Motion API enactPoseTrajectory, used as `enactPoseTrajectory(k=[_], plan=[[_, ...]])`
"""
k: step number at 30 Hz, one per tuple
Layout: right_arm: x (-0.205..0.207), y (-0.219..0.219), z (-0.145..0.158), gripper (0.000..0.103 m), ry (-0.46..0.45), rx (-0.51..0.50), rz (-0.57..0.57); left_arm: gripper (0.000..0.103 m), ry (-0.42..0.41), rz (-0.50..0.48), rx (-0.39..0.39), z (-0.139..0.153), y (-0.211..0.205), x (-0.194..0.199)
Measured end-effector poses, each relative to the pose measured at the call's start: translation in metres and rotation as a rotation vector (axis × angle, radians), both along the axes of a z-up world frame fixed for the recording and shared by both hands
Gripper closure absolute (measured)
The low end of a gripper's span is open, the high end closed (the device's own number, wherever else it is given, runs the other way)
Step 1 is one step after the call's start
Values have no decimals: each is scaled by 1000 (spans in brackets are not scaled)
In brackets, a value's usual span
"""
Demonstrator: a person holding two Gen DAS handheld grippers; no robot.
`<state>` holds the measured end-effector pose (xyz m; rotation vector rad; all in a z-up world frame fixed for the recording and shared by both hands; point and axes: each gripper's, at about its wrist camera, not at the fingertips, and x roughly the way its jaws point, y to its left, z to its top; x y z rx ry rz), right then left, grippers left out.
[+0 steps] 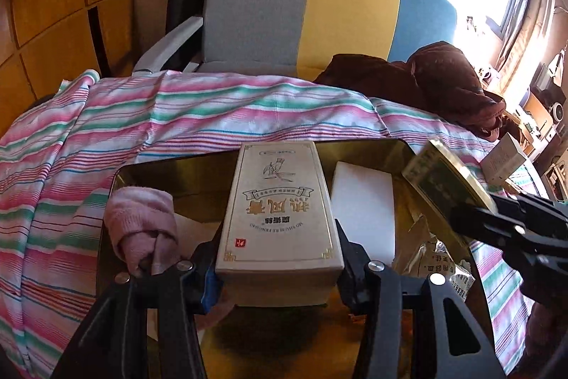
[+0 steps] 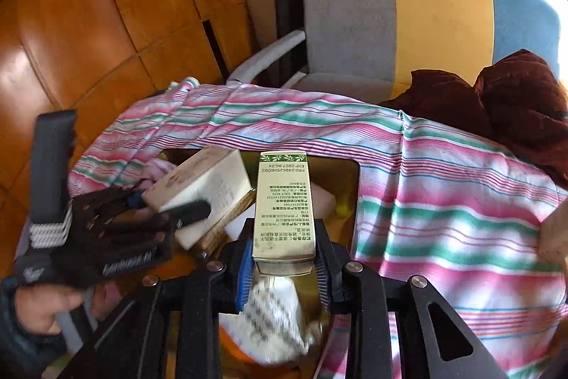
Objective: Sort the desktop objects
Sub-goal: 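Open both tools to drop the two boxes into the tray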
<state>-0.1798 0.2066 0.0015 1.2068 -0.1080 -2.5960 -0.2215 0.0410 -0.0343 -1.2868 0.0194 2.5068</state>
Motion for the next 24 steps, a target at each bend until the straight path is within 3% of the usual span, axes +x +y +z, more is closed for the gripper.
enactPoseTrajectory(k=[6,13,17,24], plan=[[-34,-20,-18,72,-74,74,-3,50,-35,7,33,-4,-5,-3],[-39,-32,-38,70,-136,88,40,50,-59,5,24,-5,-4,-6],[-36,-22,-38,65,-125,34,17,50,-68,13,58,1,-6,-4],[-14,-1,-18,57,-54,-50,-10,47,-6,29,47,19,-9,6]])
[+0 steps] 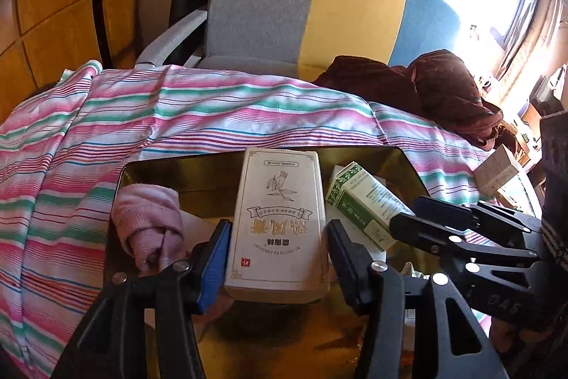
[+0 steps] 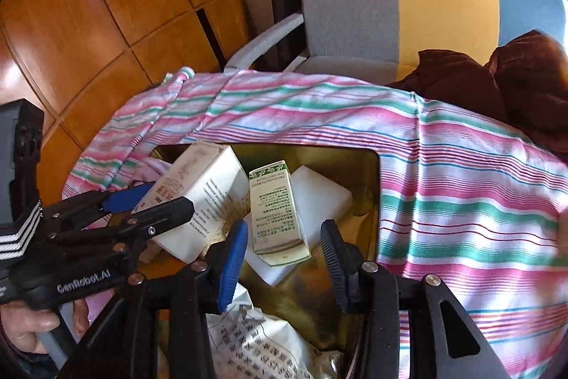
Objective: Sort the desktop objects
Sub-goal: 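Open both tools to drop the two boxes into the tray, then move both open tools back toward the pile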
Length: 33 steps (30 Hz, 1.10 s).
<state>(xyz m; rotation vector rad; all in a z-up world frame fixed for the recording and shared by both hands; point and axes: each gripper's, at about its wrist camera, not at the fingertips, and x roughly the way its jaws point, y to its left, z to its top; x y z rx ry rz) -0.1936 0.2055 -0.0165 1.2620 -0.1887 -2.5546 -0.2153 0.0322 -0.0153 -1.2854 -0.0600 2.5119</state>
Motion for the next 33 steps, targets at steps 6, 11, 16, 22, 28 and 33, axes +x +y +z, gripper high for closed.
enactPoseTrajectory(k=[6,11,16,22,28,33], plan=[[26,19,9,56,41,-26,-44,47,57,20,-9,14,-5,15],[52,35,11,52,74,-30,-82,43,143,21,-12,32,2,42],[82,51,11,47,109,-20,-113,36,231,8,-20,54,16,71],[118,74,4,45,145,21,-170,36,320,-34,-78,75,50,103],[147,104,-11,42,152,60,-248,36,345,-140,-102,80,94,123],[166,138,-28,41,141,98,-336,36,288,-236,-54,78,130,126]])
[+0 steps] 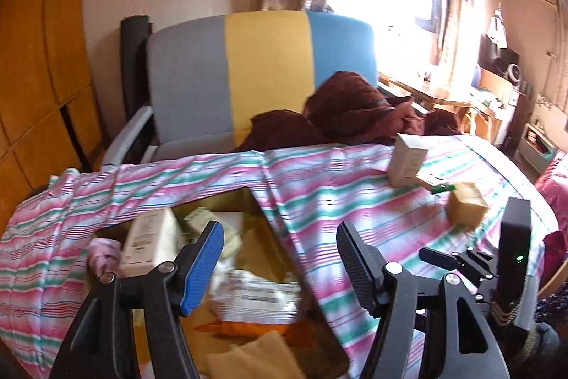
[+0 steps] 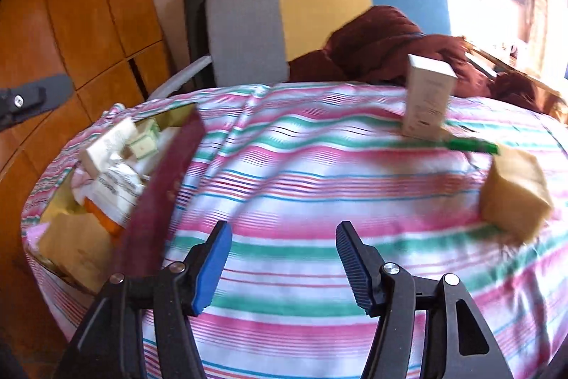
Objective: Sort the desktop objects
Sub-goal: 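Move both open tools back toward the pile, then grasp the second white medicine box with the left tool and lift it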
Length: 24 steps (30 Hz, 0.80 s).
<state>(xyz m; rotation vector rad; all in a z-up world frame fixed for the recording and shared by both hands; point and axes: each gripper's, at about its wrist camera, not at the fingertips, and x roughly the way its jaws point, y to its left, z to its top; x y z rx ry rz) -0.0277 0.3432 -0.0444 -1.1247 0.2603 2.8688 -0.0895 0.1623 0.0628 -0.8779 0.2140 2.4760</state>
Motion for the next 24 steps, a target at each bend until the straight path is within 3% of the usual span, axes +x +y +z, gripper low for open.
enactPoseTrajectory(k=[7,13,15,16,22,24], plan=[[28,57,-16,40,-15,10,-124,36,-114,-122,40,0,67,-10],[37,80,-29,39,-3,-51,-142,33,-254,-211,65,-9,149,-38],[38,83,-31,38,11,-82,-133,17,-318,-227,74,-16,177,-53],[38,85,-31,38,18,-97,-129,17,-339,-230,76,-19,190,-60],[45,99,-39,38,68,-244,-111,17,-382,-205,1,-36,265,-104],[46,103,-40,36,87,-286,-103,12,-384,-195,-27,-42,284,-116]])
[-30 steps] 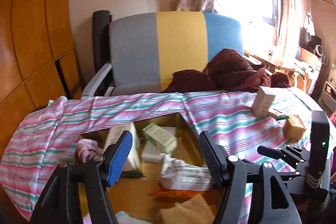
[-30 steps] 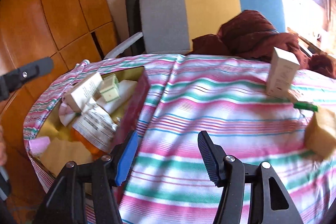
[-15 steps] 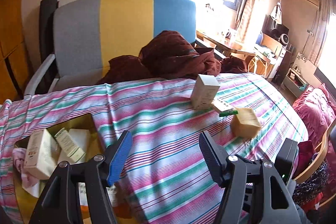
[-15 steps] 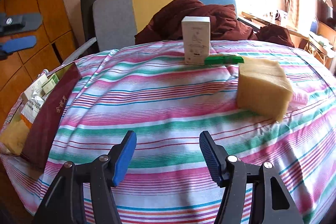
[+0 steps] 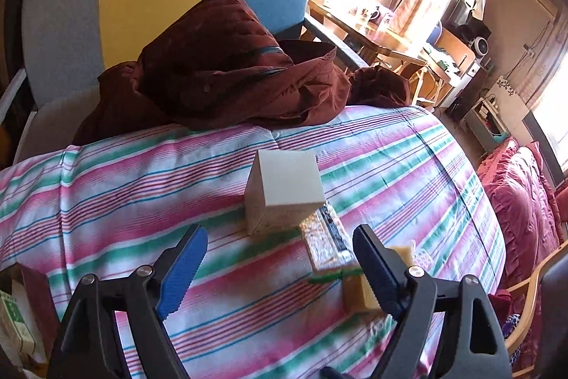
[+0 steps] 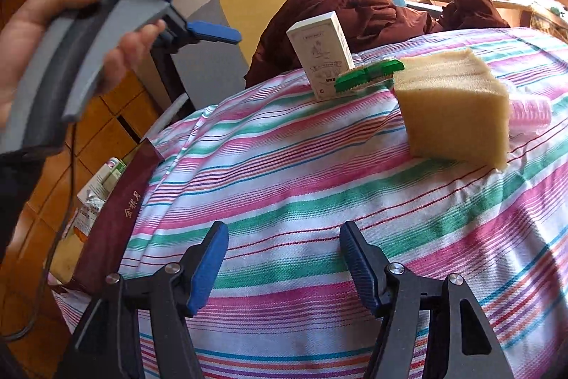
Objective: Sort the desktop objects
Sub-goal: 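Grasp the second white medicine box with the left tool and lift it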
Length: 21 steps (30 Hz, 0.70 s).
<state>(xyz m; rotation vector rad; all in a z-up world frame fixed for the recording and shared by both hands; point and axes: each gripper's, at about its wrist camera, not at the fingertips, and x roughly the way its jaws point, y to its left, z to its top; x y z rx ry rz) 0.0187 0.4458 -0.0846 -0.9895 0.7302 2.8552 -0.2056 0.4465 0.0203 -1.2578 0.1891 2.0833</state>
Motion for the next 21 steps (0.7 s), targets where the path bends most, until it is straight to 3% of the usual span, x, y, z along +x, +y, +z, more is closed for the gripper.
enactPoseTrajectory(k=[3,9,10,12,15,21], plan=[[2,5,-2,34,29,-53,11,0,-10,4,-29,-9,19,-13],[3,6,-4,31,49,-85,24,2,-42,13,-73,-26,44,-28],[3,7,-4,31,51,-88,24,4,-43,18,-85,-29,46,-29],[3,7,-3,31,53,-92,25,30,-38,25,-102,-35,48,-31],[3,7,-3,31,52,-92,25,46,-39,15,-78,-38,37,-29],[2,8,-3,31,48,-89,24,49,31,14,2,-30,-13,-5]])
